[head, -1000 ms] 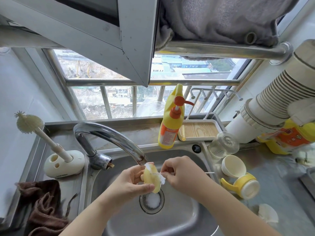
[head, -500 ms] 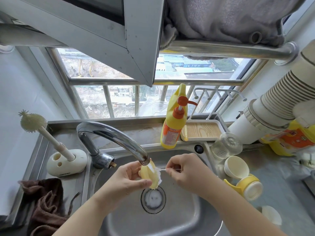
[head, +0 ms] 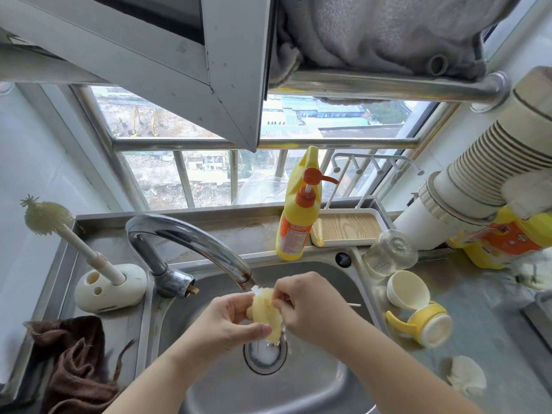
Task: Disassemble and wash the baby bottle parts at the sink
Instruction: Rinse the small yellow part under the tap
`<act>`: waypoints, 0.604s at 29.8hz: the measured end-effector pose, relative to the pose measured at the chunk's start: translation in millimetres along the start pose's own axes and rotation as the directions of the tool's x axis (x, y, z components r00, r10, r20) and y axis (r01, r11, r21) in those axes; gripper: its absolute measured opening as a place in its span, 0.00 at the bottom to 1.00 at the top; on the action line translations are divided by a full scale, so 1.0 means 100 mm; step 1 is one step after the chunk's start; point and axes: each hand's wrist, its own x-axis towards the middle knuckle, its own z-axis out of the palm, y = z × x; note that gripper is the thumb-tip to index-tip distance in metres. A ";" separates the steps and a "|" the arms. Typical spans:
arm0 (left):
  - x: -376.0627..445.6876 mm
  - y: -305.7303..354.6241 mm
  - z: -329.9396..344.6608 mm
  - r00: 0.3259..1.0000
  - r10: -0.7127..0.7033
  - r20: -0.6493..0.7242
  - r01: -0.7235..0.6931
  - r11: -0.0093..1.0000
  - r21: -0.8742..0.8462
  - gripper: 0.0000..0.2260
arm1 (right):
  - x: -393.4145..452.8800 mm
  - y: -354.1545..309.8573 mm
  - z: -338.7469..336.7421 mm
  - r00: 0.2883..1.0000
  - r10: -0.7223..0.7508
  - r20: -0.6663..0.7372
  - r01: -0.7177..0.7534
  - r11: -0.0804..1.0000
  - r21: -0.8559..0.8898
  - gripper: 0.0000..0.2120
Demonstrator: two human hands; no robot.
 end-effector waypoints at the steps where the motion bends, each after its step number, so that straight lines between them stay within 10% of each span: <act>1: 0.00 0.01 0.00 1.000 0.004 0.001 -0.004 1.000 -0.004 0.16 | -0.01 -0.02 0.02 1.000 -0.026 0.016 0.026 1.000 0.006 0.07; 18: 0.01 0.00 -0.06 0.999 -0.005 -0.053 0.006 1.000 0.007 0.15 | 0.01 -0.01 0.02 1.000 -0.012 0.012 0.011 0.997 0.080 0.05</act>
